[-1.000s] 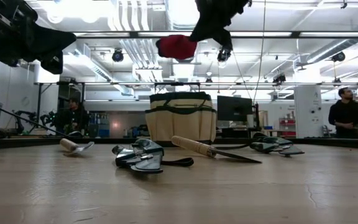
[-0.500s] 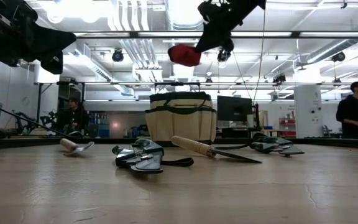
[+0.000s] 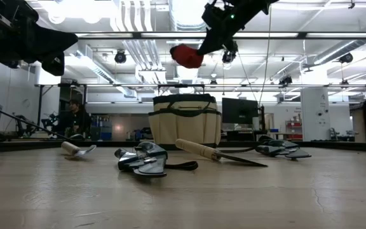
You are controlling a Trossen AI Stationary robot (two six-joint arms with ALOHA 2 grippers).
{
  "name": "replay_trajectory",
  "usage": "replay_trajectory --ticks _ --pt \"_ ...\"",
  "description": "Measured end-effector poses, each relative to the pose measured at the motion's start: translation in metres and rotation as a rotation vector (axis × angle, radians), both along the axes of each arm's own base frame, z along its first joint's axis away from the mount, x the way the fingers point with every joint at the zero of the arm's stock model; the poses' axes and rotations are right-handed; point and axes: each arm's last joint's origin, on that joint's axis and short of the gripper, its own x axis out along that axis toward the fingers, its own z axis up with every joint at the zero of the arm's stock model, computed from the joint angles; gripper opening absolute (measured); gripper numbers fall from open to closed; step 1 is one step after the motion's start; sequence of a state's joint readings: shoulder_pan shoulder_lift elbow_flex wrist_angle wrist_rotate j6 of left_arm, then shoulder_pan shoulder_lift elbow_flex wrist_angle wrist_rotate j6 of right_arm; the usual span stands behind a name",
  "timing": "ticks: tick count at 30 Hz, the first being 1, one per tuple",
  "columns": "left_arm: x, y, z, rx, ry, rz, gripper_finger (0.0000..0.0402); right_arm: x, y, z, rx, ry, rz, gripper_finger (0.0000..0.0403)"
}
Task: Pick & Place Garden tools in Gardening bag
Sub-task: Put the gloves into the gardening bag
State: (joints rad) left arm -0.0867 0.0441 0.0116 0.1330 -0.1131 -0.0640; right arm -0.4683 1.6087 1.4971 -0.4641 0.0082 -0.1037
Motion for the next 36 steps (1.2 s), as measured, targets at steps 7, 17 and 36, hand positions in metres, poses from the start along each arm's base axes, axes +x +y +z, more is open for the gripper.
replay_trajectory --ticks 7,17,36 --pt "0.0 0.0 0.0 0.0 0.0 0.0 0.0013 0.017 -0.009 -0.026 0.021 0.053 -0.001 0.0013" --pt "0.0 0.0 0.0 0.0 0.0 0.0 0.0013 0.021 -0.012 -0.034 0.024 0.077 -0.019 0.0013" --pt "0.0 0.0 0.0 0.0 0.0 0.0 0.0013 0.02 -0.013 -0.033 0.021 0.072 -0.05 0.0053"
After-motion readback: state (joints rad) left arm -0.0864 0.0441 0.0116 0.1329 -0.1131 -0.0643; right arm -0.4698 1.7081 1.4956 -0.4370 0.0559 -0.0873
